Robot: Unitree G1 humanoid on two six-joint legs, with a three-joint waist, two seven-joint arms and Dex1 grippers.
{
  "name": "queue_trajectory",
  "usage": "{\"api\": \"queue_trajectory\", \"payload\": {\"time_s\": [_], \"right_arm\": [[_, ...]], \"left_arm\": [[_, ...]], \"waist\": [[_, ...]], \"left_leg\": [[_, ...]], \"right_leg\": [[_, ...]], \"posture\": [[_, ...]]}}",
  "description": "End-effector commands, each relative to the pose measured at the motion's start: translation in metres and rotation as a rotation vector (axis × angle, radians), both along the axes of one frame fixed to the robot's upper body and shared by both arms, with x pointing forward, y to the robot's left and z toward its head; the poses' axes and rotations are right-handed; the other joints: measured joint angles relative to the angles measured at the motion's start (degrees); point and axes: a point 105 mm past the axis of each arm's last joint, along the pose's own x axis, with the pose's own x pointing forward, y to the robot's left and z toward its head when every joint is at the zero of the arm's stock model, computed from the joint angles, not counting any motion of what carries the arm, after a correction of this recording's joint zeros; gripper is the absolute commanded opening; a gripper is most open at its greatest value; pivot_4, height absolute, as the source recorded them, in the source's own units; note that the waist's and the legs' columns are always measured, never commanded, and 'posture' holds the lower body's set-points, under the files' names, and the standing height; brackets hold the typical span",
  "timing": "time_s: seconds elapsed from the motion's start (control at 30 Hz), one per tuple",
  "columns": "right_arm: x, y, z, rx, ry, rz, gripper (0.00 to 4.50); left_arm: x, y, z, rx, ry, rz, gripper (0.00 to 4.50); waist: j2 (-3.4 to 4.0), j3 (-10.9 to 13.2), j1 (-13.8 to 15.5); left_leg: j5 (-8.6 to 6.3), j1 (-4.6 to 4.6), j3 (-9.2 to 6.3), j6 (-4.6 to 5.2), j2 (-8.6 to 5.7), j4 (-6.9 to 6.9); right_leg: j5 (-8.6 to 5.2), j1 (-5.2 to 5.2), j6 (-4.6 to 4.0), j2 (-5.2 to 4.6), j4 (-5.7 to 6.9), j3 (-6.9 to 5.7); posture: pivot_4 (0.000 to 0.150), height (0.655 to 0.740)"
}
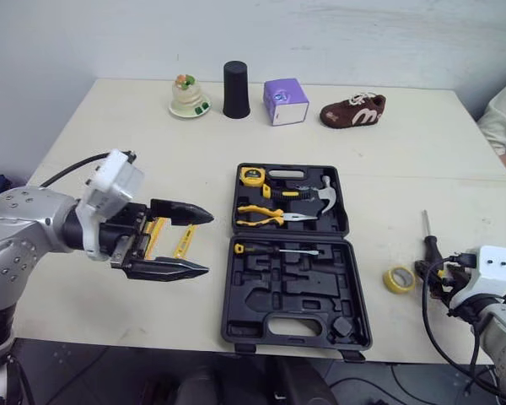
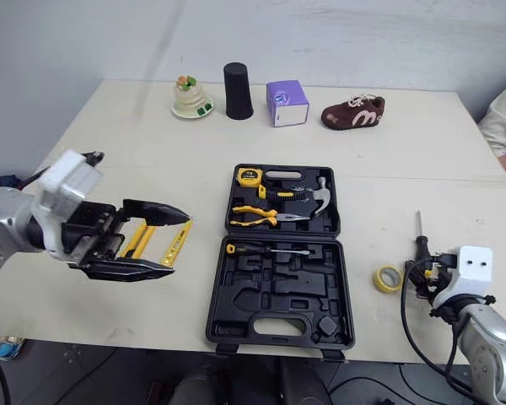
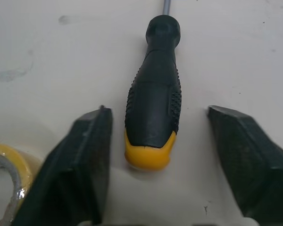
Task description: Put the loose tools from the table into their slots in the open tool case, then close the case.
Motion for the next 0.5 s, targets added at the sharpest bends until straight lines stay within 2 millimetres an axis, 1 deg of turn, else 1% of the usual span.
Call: {"api": "queue_trajectory", "payload": {"time_s": [0.03, 0.07, 0.13, 0.23, 0.33, 0.37, 0.43, 0.5], "right_arm": [[-0.006, -0.010, 0.010, -0.032, -0.037, -0.042, 1.05], [-0.007, -0.011, 0.014, -0.048, -0.044, -0.031, 0.91], [-0.008, -0.011, 0.023, -0.075, -0.061, -0.002, 0.91], [-0.006, -0.003, 0.048, -0.107, -0.101, 0.104, 0.91], [-0.002, 0.029, 0.081, -0.100, -0.136, 0.356, 0.91], [-0.002, 0.044, 0.090, -0.107, -0.132, 0.468, 0.91], [-0.005, 0.071, 0.102, -0.135, -0.099, 0.679, 0.91], [-0.013, 0.096, 0.109, -0.162, -0.049, 0.901, 0.91]], "left_arm": [[-0.001, -0.006, 0.009, -0.006, -0.055, -0.029, 4.50], [0.000, -0.006, 0.009, -0.003, -0.055, -0.031, 4.50], [0.001, -0.006, 0.008, 0.000, -0.055, -0.032, 4.50], [0.002, -0.002, 0.003, 0.025, -0.047, -0.024, 4.50], [0.004, 0.007, -0.011, 0.095, -0.046, -0.004, 4.50], [0.005, 0.011, -0.016, 0.127, -0.052, 0.004, 4.50], [0.009, 0.017, -0.024, 0.184, -0.070, 0.023, 4.50], [0.014, 0.021, -0.032, 0.238, -0.094, 0.043, 4.50]], "waist": [[0.00, 0.0, 0.0], [0.00, 0.0, 0.0], [0.03, 0.0, 0.1], [0.11, 0.1, 0.1], [0.18, 0.1, -0.6], [0.18, 0.1, -0.9], [0.18, 0.2, -1.4], [0.13, 0.2, -1.3]], "left_leg": [[0.00, 0.00, 0.00, 0.00, 0.00, 0.00], [0.00, 0.00, 0.00, 0.00, -0.01, 0.00], [0.00, 0.00, 0.00, 0.01, -0.02, -0.01], [0.00, -0.01, 0.00, 0.01, -0.02, -0.02], [-0.01, 0.03, 0.14, 0.03, -0.02, -0.01], [0.00, 0.06, 0.17, 0.03, -0.02, -0.04], [0.02, 0.09, 0.14, 0.02, 0.01, -0.03], [0.05, 0.07, 0.03, 0.01, 0.02, -0.05]], "right_leg": [[0.00, 0.00, 0.00, 0.00, 0.00, 0.00], [0.00, 0.00, 0.00, 0.00, 0.00, 0.01], [0.00, 0.00, 0.01, 0.00, -0.01, 0.02], [-0.01, -0.02, 0.03, 0.00, -0.02, 0.03], [0.01, -0.02, 0.08, 0.04, 0.01, 0.17], [0.02, -0.01, 0.09, 0.05, 0.02, 0.21], [0.02, -0.01, 0.09, 0.11, 0.04, 0.22], [0.02, 0.00, 0.09, 0.17, 0.03, 0.23]], "posture": [[0.150, 0.7339], [0.150, 0.7339], [0.150, 0.7339], [0.150, 0.7339], [0.150, 0.7339], [0.150, 0.7339], [0.150, 0.7339], [0.150, 0.7339]]}}
